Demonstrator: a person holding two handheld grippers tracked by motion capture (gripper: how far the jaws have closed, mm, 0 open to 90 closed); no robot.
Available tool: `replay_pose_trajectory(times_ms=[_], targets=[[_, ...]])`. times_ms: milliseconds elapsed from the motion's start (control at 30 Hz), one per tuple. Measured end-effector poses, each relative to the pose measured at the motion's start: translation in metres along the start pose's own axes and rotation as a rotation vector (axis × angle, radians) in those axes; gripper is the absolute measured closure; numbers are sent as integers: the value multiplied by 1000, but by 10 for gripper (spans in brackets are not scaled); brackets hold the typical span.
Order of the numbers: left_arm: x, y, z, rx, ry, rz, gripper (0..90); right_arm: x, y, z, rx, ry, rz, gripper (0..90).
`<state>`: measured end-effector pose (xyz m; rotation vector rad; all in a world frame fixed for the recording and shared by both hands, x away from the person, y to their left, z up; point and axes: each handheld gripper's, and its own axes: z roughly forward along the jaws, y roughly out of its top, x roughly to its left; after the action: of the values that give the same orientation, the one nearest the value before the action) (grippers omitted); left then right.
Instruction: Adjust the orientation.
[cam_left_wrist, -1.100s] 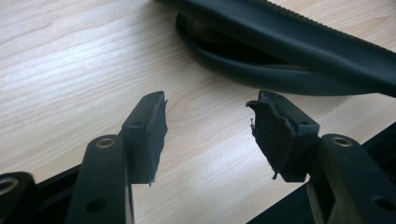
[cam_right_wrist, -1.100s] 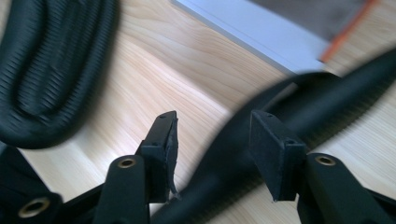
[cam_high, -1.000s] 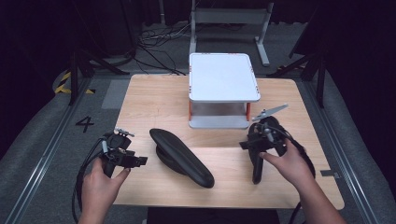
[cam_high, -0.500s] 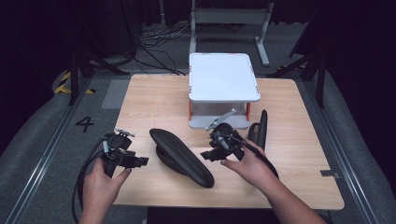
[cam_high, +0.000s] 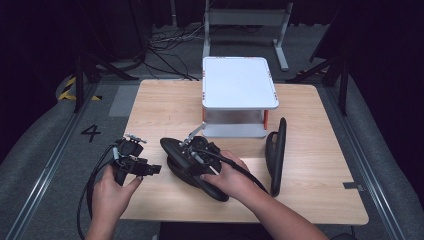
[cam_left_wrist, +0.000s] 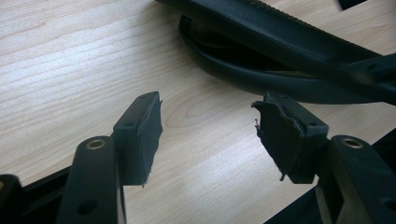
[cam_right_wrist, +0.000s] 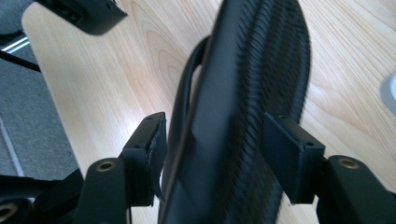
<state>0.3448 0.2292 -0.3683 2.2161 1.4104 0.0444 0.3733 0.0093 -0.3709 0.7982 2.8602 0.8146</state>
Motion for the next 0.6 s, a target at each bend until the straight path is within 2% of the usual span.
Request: replay_pose_trajectory(times_ms=[200, 300, 400, 567, 600], targets=[[1, -1, 0, -1, 2, -11, 397, 6, 11, 23, 42, -66, -32, 411], [3, -2, 0, 3, 2, -8, 397, 5, 13, 29, 69, -68, -25, 492], [3, -2, 1, 2, 3, -9, 397, 2, 13, 26, 61, -56, -3, 533], [2, -1, 1, 0, 4, -9, 397, -4, 9, 18, 59, -47, 36, 552], [2, -1, 1, 2, 4, -8, 397, -6, 7, 15, 51, -34, 51, 553]])
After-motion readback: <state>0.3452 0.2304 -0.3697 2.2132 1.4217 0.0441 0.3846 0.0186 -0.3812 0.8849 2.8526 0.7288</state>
